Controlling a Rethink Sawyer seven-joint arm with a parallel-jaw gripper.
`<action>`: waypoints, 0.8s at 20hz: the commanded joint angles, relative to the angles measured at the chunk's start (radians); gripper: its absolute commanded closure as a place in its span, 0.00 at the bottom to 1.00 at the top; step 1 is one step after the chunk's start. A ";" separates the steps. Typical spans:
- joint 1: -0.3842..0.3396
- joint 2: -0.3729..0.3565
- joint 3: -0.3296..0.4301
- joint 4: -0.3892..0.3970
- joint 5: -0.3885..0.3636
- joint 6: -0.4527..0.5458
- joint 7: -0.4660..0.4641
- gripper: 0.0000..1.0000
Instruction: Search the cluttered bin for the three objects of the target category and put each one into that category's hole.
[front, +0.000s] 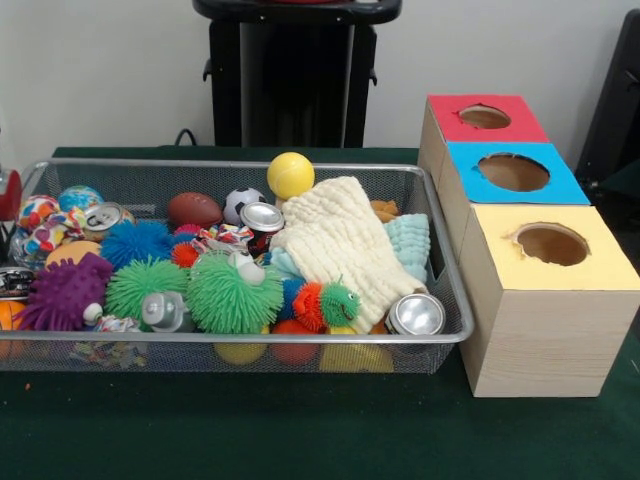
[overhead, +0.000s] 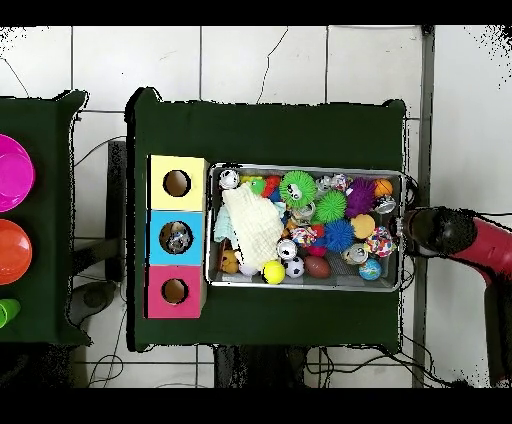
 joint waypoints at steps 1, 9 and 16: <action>0.013 0.027 0.184 0.148 0.039 -0.031 -0.185 1.00; 0.004 0.012 0.214 0.185 0.045 -0.033 -0.151 1.00; 0.012 0.008 0.215 0.194 0.049 -0.036 -0.124 1.00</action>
